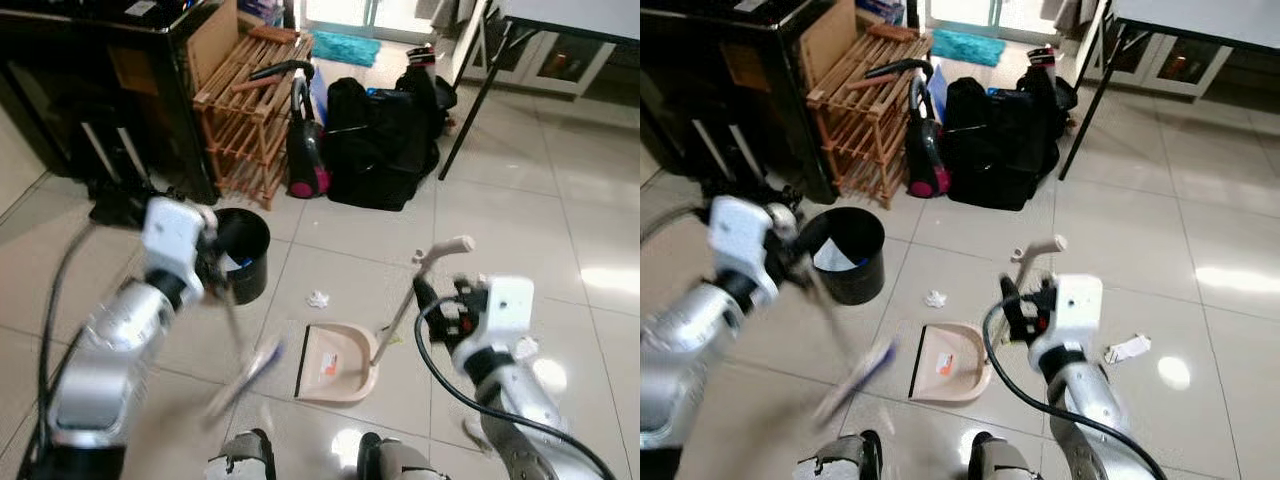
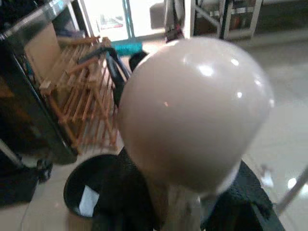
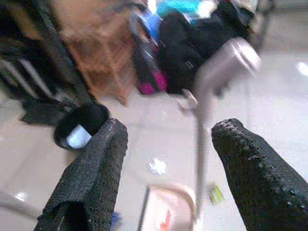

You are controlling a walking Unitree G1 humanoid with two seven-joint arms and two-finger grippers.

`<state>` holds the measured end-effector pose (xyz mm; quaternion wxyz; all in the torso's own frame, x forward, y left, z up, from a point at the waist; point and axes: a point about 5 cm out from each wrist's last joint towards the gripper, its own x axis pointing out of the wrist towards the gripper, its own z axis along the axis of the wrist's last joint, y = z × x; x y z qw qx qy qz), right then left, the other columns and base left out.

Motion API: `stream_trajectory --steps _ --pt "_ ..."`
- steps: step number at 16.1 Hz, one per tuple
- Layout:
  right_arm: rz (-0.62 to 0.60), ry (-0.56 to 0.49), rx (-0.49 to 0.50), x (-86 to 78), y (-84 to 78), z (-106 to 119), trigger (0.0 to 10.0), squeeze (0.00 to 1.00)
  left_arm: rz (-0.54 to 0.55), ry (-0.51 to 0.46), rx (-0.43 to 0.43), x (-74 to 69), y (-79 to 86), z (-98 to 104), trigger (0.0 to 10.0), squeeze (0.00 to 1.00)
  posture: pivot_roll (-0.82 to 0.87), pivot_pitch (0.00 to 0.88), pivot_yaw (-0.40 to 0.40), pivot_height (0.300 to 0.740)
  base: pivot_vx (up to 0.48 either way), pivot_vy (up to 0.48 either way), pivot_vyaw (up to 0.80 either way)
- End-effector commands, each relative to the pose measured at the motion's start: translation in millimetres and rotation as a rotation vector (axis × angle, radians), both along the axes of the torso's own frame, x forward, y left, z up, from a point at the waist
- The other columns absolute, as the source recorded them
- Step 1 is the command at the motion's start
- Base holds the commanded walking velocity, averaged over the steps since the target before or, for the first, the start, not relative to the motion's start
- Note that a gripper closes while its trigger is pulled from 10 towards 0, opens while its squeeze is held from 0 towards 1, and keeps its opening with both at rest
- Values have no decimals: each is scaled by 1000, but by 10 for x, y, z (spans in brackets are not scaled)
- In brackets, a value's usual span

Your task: Sweep floor

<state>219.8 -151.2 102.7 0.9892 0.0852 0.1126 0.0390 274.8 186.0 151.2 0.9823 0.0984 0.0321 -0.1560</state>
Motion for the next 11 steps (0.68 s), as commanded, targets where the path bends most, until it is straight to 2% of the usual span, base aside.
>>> stream_trajectory --steps 1,2,6,8,11 --pt "-59 84 4 -54 -74 -130 10000 0 -2 -49 16 -11 -49 70 10000 0 -48 125 4 740 0 0 0" --pt "-95 116 59 -82 -96 -195 10000 0 1 -51 13 -18 -84 66 10000 0 -44 129 9 740 0 0 -419" --pt "-183 161 104 -92 -168 -333 10000 0 -23 -58 11 16 -179 70 10000 0 -36 134 43 740 0 259 -522" --pt "-201 164 112 -91 -174 -331 10000 0 -34 -60 12 31 -193 84 10000 0 -37 140 42 740 0 262 -481" --pt "-155 182 111 -91 -141 -334 10000 0 -20 -62 16 42 -158 90 10000 0 -37 153 21 740 0 261 0"
